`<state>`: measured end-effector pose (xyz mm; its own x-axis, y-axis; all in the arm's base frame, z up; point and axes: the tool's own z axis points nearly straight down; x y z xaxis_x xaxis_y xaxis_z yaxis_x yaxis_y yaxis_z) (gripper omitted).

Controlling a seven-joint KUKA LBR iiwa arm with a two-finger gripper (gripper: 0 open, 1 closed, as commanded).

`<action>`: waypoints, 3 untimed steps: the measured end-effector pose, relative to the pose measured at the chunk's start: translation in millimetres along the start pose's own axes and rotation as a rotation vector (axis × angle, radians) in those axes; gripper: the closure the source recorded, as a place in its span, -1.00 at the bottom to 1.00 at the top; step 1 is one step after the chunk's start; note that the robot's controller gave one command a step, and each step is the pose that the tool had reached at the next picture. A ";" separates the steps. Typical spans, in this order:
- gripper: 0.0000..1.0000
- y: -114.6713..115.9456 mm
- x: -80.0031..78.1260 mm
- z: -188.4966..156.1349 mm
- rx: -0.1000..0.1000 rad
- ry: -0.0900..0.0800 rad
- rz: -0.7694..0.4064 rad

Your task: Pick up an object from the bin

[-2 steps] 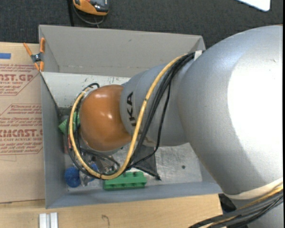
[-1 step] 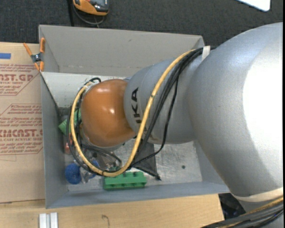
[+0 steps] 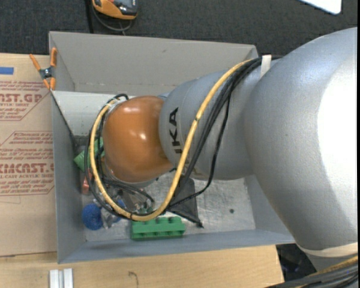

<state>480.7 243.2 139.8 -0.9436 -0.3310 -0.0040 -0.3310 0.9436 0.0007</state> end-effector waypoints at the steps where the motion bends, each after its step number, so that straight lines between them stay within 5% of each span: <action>1: 1.00 0.1 0.1 -7.7 0.000 0.001 -0.001; 3: 1.00 0.4 0.0 -15.4 0.000 0.002 0.000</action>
Offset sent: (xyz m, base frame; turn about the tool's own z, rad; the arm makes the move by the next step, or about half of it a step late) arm 0.0000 0.0001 0.0170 0.0000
